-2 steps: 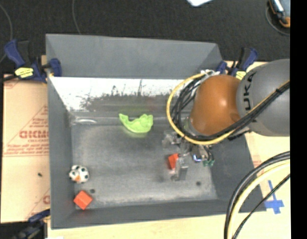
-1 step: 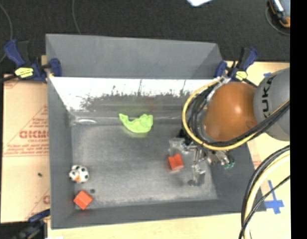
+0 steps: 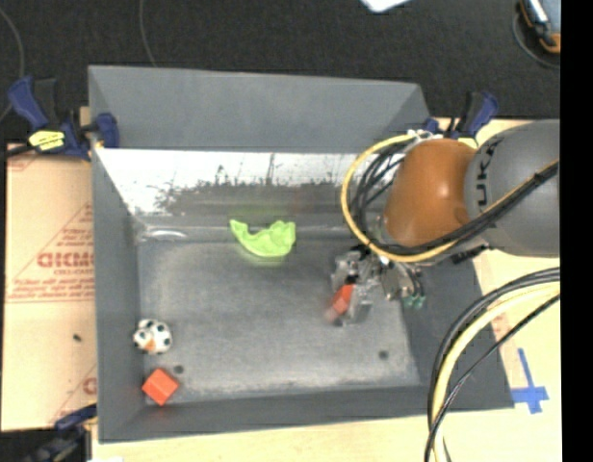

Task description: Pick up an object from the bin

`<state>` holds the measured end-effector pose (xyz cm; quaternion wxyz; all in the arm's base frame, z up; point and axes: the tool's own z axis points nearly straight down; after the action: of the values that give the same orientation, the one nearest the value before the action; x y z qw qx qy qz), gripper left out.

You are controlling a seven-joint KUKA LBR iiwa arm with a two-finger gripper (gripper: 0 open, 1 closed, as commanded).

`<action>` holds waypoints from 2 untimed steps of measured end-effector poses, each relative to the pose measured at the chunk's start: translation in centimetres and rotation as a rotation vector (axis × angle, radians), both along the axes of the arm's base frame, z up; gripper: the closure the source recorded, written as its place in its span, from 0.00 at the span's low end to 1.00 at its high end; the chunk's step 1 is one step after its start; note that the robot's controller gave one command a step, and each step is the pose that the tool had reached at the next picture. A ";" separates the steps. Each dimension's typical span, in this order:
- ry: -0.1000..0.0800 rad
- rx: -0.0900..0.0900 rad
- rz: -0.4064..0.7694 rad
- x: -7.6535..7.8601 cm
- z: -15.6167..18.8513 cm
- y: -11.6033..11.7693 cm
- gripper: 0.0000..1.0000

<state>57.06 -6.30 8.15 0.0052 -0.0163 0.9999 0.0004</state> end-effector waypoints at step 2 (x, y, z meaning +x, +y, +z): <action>-0.004 -0.002 0.036 1.7 0.7 -1.0 1.00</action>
Offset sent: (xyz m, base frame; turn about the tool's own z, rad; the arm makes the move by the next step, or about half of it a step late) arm 0.0180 -0.0105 0.0072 -0.0400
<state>58.79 -7.34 8.87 0.0074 -0.0341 0.9994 -0.0003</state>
